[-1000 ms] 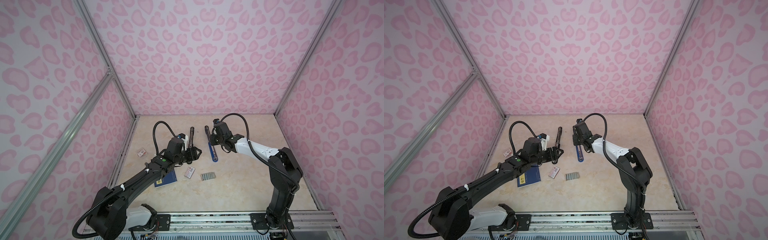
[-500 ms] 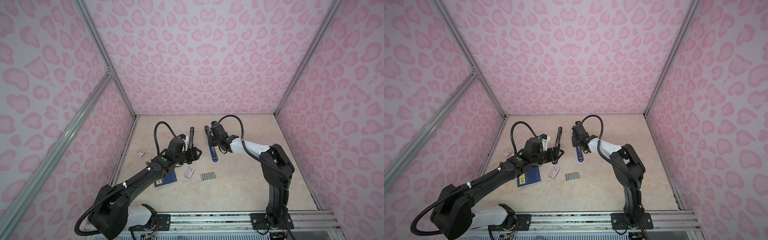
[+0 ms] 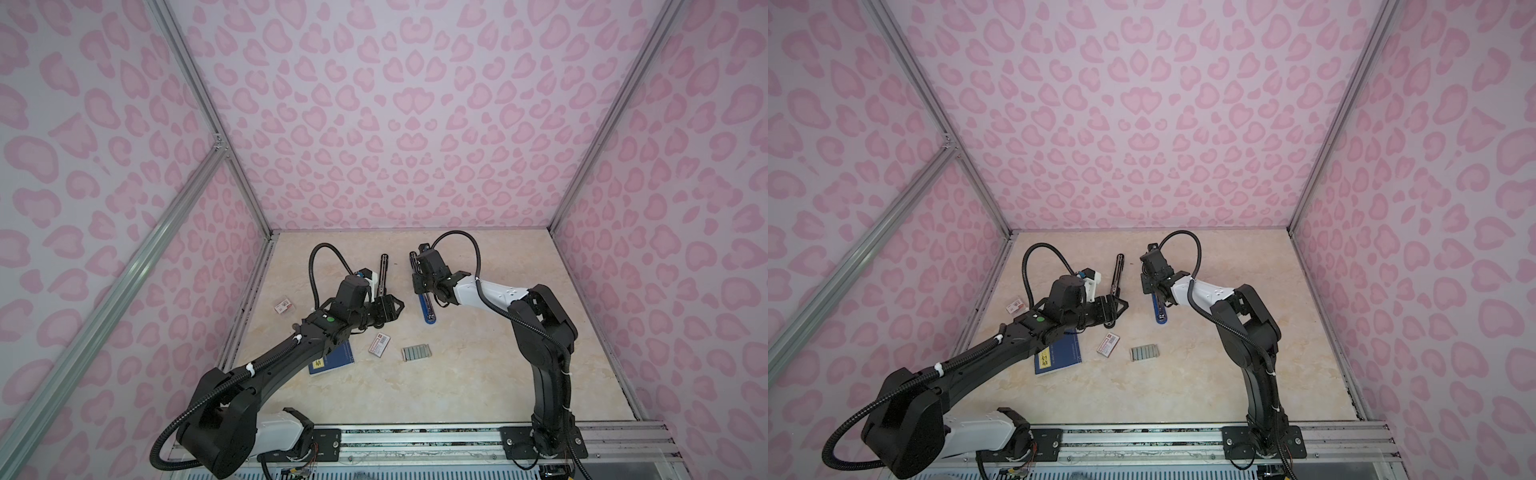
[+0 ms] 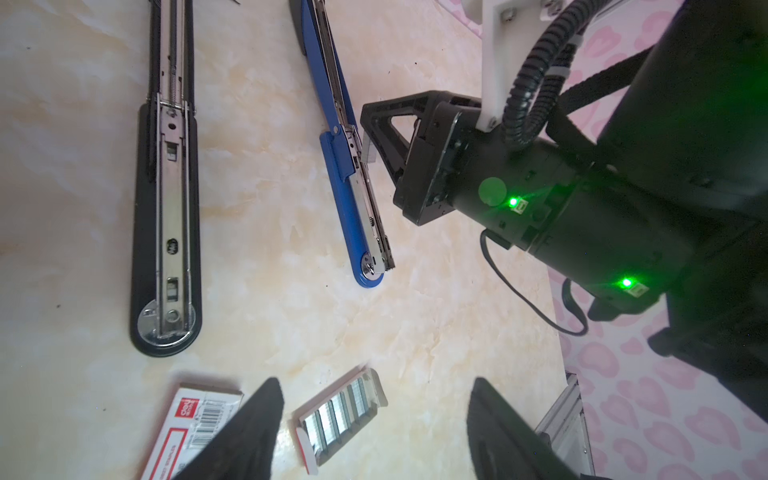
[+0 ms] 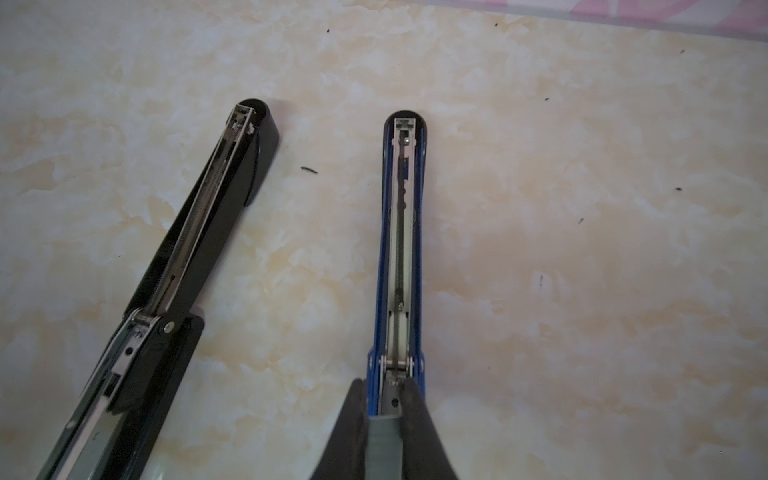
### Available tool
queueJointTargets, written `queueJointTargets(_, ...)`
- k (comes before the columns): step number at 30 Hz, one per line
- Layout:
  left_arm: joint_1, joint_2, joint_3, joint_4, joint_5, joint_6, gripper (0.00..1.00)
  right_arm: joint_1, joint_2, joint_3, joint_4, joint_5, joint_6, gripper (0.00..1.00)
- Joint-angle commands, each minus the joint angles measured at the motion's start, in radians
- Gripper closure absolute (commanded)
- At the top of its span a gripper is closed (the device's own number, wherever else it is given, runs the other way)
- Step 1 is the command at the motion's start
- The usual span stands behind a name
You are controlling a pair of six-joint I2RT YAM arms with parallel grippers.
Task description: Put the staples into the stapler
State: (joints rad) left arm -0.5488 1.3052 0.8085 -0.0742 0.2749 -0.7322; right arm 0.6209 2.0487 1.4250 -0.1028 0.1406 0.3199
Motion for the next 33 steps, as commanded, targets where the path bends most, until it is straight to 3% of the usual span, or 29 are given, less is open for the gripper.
queueJointTargets(1,0.001,0.001,-0.003,0.025,0.004,0.004,0.27,0.003,0.021,0.019,0.008,0.033,-0.02,0.84)
queueJointTargets(10,0.001,0.002,-0.005,0.022,-0.002,0.004,0.28,0.002,0.061,0.052,-0.026,0.089,-0.041,0.85)
queueJointTargets(33,0.001,0.003,-0.012,0.021,-0.003,0.001,0.28,0.004,0.076,0.052,-0.008,0.061,-0.02,0.85)
